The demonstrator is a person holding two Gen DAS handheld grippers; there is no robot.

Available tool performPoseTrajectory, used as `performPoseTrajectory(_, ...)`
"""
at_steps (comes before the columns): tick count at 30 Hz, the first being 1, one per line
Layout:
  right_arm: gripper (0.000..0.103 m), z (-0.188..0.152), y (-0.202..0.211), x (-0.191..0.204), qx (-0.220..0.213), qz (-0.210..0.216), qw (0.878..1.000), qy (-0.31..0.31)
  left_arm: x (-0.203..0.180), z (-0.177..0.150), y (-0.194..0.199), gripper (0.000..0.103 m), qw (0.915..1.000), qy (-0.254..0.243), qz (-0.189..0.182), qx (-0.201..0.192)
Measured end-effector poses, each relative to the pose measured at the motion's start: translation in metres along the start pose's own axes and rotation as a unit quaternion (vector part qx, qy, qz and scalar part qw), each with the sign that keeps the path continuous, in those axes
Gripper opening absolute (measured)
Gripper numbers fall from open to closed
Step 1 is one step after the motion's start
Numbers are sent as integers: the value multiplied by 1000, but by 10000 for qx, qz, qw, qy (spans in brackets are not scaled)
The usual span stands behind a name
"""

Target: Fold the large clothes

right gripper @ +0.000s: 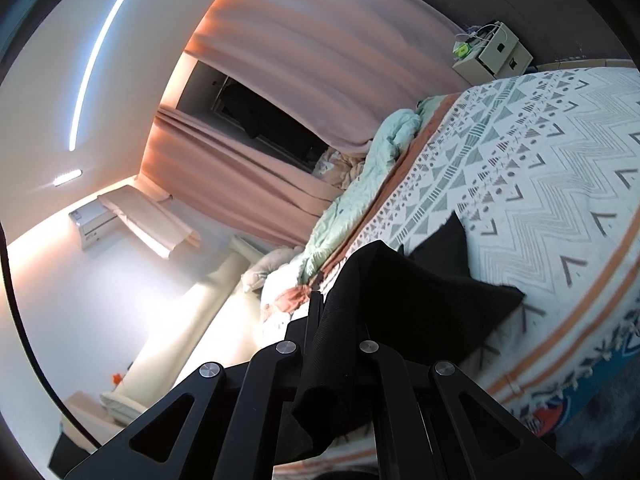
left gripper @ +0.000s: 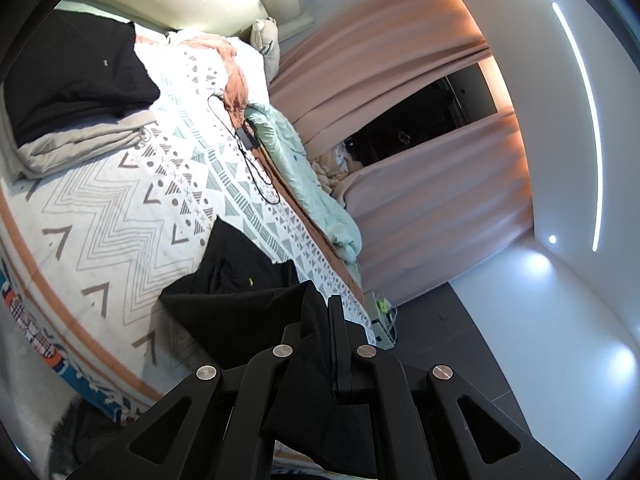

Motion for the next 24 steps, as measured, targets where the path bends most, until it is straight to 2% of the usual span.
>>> performPoseTrajectory(9,4,41,-72,2,-109,-102,9998,-155,-18,39,-63,3,9998,-25,182,16)
performPoseTrajectory(19,4,61,-131,-15,-300,-334,9970,-632,-21,61,-127,3,9986,-6,500,158)
performPoseTrajectory(24,4,70,-166,-29,-336,-560,9941,-870,-8,70,-165,3,9971,136,725,207)
Point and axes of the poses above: each gripper's, at about its wrist camera, not at the fingertips, and y roughly against the way its jaws point, x to its left, z to its top, the point moved 4 cm from there along -y, roughly the way its jaws point, and after that the axes turned 4 degrees about -x, right-handed, at the moved point
